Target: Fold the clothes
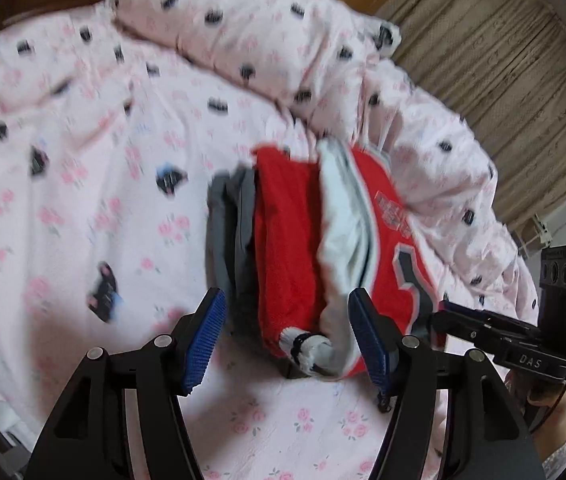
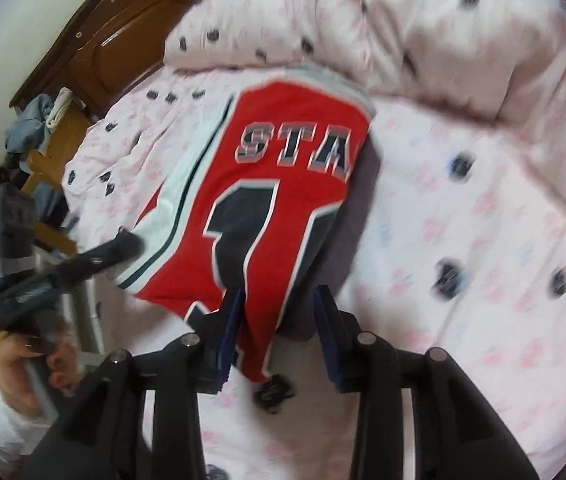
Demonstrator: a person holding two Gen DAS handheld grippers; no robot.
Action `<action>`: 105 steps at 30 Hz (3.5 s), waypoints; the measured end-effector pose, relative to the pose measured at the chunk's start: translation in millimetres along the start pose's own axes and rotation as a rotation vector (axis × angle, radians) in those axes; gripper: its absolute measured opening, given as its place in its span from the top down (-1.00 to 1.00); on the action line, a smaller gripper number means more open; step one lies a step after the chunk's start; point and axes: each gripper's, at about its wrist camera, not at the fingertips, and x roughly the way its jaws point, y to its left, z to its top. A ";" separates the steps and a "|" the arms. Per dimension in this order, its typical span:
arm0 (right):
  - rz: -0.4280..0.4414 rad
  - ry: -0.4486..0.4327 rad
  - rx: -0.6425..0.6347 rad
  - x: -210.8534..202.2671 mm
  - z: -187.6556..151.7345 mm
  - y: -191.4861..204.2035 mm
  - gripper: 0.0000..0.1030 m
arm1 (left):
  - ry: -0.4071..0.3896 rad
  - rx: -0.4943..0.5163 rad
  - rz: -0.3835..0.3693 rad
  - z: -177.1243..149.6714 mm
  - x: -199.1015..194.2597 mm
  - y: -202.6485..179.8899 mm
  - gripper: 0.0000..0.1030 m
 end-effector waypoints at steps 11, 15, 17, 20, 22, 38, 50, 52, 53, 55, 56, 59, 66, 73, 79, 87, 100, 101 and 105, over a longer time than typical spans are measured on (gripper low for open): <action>-0.093 0.053 -0.195 29.8 12.1 44.1 0.68 | 0.067 0.162 0.034 -14.5 29.5 -31.7 -0.14; -0.092 0.086 -0.153 50.7 0.7 30.2 0.73 | 0.135 0.102 0.085 -23.0 60.3 -5.2 -0.19; -0.070 0.078 -0.129 52.0 -1.1 25.5 0.74 | 0.126 0.063 0.064 -24.2 60.7 2.5 -0.20; -0.045 0.029 -0.127 38.2 -2.1 27.1 0.66 | 0.078 0.061 0.055 -22.6 49.0 -0.8 -0.20; -0.025 -0.013 -0.120 23.3 -3.5 26.4 0.57 | 0.025 0.079 0.049 -21.1 33.0 -8.8 -0.19; -0.106 -0.164 -0.038 -89.5 -100.4 13.4 -0.46 | -0.135 0.344 -0.021 -59.8 -50.6 -122.0 -0.29; -0.379 -0.323 0.227 -187.5 -271.6 -30.2 -0.82 | -0.071 0.622 -0.184 -189.8 -77.0 -261.3 -0.29; -0.438 -0.341 0.293 -205.6 -303.6 -43.8 -0.86 | -0.048 0.649 -0.238 -213.3 -77.3 -285.4 -0.29; -0.467 -0.350 0.326 -214.7 -319.7 -50.7 -0.86 | -0.045 0.660 -0.262 -225.7 -78.4 -297.4 -0.29; -0.511 -0.363 0.387 -232.6 -350.4 -65.6 -0.87 | -0.047 0.665 -0.299 -246.4 -82.6 -316.8 -0.29; -0.529 -0.369 0.416 -241.4 -365.5 -73.3 -0.87 | -0.047 0.667 -0.314 -255.1 -84.5 -325.0 -0.29; -0.594 -0.372 0.481 -266.9 -406.3 -94.0 -0.88 | -0.029 0.687 -0.346 -275.0 -87.5 -346.0 -0.29; -0.673 -0.416 0.657 -316.4 -483.5 -130.5 -0.88 | 0.021 0.783 -0.377 -312.7 -87.2 -392.5 -0.29; -0.722 -0.433 0.701 -345.4 -518.5 -131.0 -0.88 | 0.040 0.860 -0.398 -340.9 -92.1 -420.8 -0.29; -0.675 -0.451 0.627 -351.2 -508.9 -112.9 -0.88 | 0.005 0.834 -0.239 -339.0 -102.3 -404.6 -0.29; -0.422 -0.496 0.307 -302.3 -403.1 -40.5 -0.88 | -0.164 0.721 0.094 -289.9 -159.3 -333.2 -0.29; -0.247 -0.508 0.062 -241.4 -295.2 59.2 -0.88 | -0.274 0.519 0.299 -216.9 -193.5 -232.5 -0.29; -0.246 -0.505 0.055 -238.6 -291.0 63.4 -0.88 | -0.284 0.507 0.312 -212.0 -195.2 -225.8 -0.29; -0.237 -0.498 0.045 -229.7 -279.1 74.4 -0.88 | -0.319 0.457 0.360 -193.3 -201.5 -199.7 -0.29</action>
